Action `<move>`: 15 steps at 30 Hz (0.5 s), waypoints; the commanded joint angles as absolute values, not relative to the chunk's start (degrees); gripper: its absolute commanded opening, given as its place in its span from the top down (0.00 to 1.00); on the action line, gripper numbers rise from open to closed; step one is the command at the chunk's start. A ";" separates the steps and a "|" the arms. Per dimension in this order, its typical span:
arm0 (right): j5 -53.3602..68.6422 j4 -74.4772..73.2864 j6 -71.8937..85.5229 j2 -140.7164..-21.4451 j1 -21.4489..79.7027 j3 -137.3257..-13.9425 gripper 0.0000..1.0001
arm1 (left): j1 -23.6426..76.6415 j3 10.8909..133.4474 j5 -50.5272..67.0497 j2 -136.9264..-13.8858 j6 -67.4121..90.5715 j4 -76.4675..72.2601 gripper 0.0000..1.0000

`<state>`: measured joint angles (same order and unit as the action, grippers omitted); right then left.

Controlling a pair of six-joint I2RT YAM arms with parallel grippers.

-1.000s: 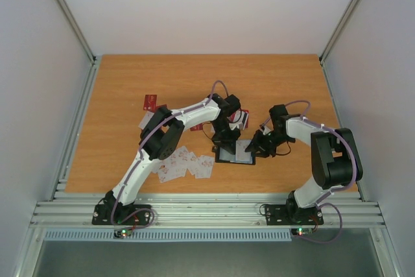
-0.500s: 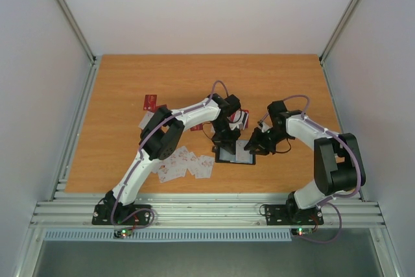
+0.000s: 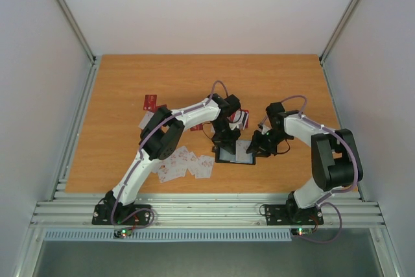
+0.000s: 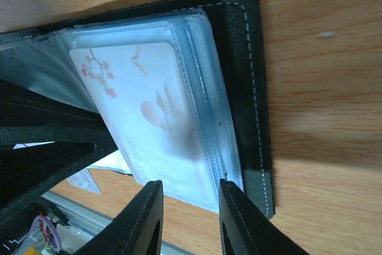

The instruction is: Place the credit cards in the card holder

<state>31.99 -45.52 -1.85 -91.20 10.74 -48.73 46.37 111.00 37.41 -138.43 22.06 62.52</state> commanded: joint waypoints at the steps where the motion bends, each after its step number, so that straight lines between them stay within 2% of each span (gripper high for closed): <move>1: 33.21 -43.86 -2.16 -92.48 11.91 -49.70 0.72 | 47.55 109.24 33.49 -141.47 22.62 62.75 1.00; 15: 29.24 -45.09 -3.83 -93.45 12.48 -49.82 0.73 | 47.58 109.62 33.57 -141.74 21.93 63.38 1.00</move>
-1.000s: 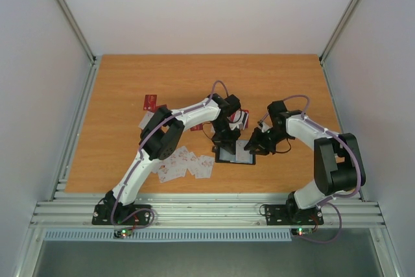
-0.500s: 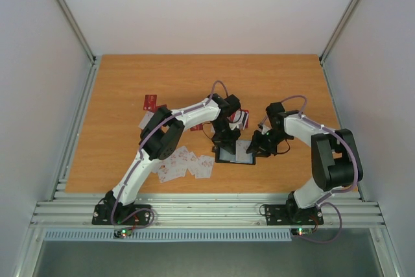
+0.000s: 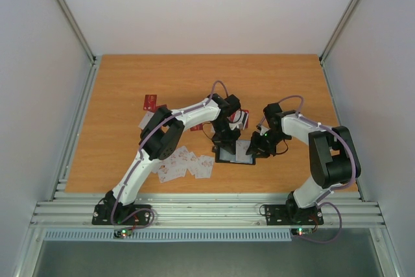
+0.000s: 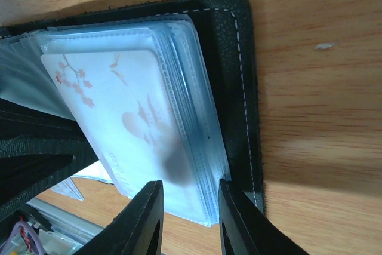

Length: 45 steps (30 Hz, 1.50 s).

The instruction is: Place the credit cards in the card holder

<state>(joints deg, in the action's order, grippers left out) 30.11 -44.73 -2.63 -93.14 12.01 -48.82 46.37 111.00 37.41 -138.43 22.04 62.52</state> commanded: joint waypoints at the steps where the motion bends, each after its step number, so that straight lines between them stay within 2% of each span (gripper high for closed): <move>1: 29.65 -44.68 -3.67 -93.66 12.48 -49.69 0.73 | 47.60 109.74 33.57 -141.84 21.90 63.37 1.00; 13: 33.81 -41.97 -2.31 -94.90 14.50 -50.62 0.72 | 47.57 110.10 33.62 -142.11 21.36 63.81 1.00; 31: 32.43 -47.74 -2.02 -91.98 17.64 -55.53 0.72 | 47.56 110.46 32.81 -140.18 21.70 64.31 1.00; 45: 31.44 -49.99 -1.94 -91.37 18.63 -57.76 0.72 | 45.48 106.01 30.49 -132.11 23.76 63.74 0.98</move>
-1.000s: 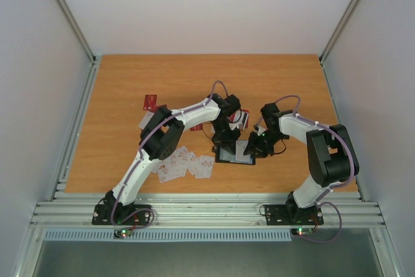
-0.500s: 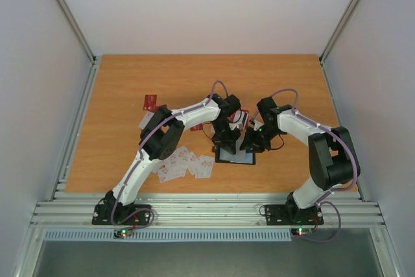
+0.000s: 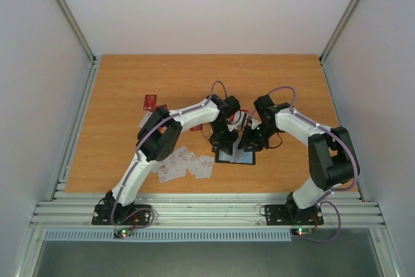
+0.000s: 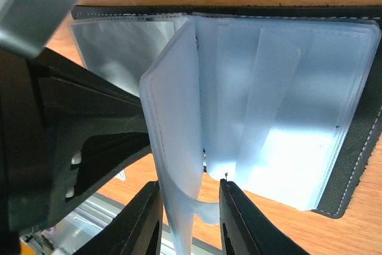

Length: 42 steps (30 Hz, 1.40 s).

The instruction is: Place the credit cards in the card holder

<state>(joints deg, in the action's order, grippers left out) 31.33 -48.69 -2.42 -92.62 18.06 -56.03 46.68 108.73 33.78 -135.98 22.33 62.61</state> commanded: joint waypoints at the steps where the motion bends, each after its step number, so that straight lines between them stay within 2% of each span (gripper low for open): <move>1: 31.74 -50.01 -1.86 -91.25 18.68 -57.89 0.72 | 45.10 105.37 30.57 -130.87 24.16 63.23 0.97; 8: 32.26 -49.59 -1.46 -92.86 20.17 -59.07 0.71 | 42.60 100.69 31.55 -125.04 26.40 60.42 0.92; 25: 34.11 -49.66 -0.77 -95.25 23.55 -63.71 0.69 | 39.20 90.17 31.21 -115.55 27.07 54.99 0.92; 37: 37.64 -46.21 -0.71 -103.14 25.91 -66.29 0.69 | 37.65 84.65 27.14 -109.09 29.12 50.35 0.92; 42: 36.81 -48.31 -1.78 -101.60 25.87 -68.57 0.69 | 36.75 80.96 25.57 -105.36 29.60 49.00 0.87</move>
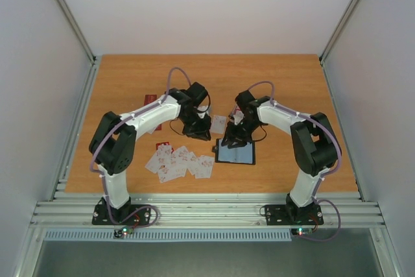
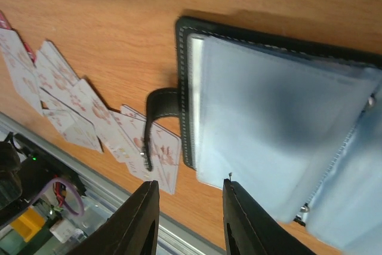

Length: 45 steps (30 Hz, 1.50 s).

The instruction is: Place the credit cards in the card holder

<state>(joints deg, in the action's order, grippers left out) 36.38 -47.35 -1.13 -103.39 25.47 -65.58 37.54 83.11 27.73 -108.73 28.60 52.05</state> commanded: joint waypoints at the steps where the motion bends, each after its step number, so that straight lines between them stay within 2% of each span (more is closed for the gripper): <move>1: 35.79 -49.24 -2.20 -100.89 25.86 -68.96 0.69 | 36.74 80.53 25.54 -104.86 29.61 48.69 0.86; 10: 28.60 -55.53 -5.36 -92.48 25.84 -68.29 0.69 | 36.73 76.98 22.84 -100.36 27.38 49.71 0.76; 18: 39.15 -52.31 -4.20 -89.08 25.98 -66.69 0.66 | 36.66 66.79 13.88 -85.84 28.74 55.66 0.44; 28: 43.51 -44.83 -0.87 -89.80 31.22 -66.21 0.40 | 34.98 55.57 3.46 -68.76 37.45 62.83 0.19; 35: 39.35 -46.22 2.48 -91.19 34.56 -69.64 0.36 | 30.19 52.52 0.54 -66.65 40.24 61.48 0.16; 39: 35.64 -48.85 5.41 -90.88 35.79 -71.38 0.36 | 27.64 55.98 -0.40 -67.84 36.59 60.54 0.15; 41: 33.03 -49.88 6.87 -90.47 36.01 -71.89 0.35 | 26.76 57.70 -1.88 -68.40 34.70 59.60 0.12; 45: 28.38 -49.99 10.63 -90.02 36.04 -72.39 0.34 | 25.42 59.99 1.48 -71.85 30.01 56.02 0.11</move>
<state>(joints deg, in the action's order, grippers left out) 34.35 -48.40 5.63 -91.15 35.57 -70.74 26.59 56.90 0.64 -68.84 35.38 61.23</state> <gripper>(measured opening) 0.653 0.889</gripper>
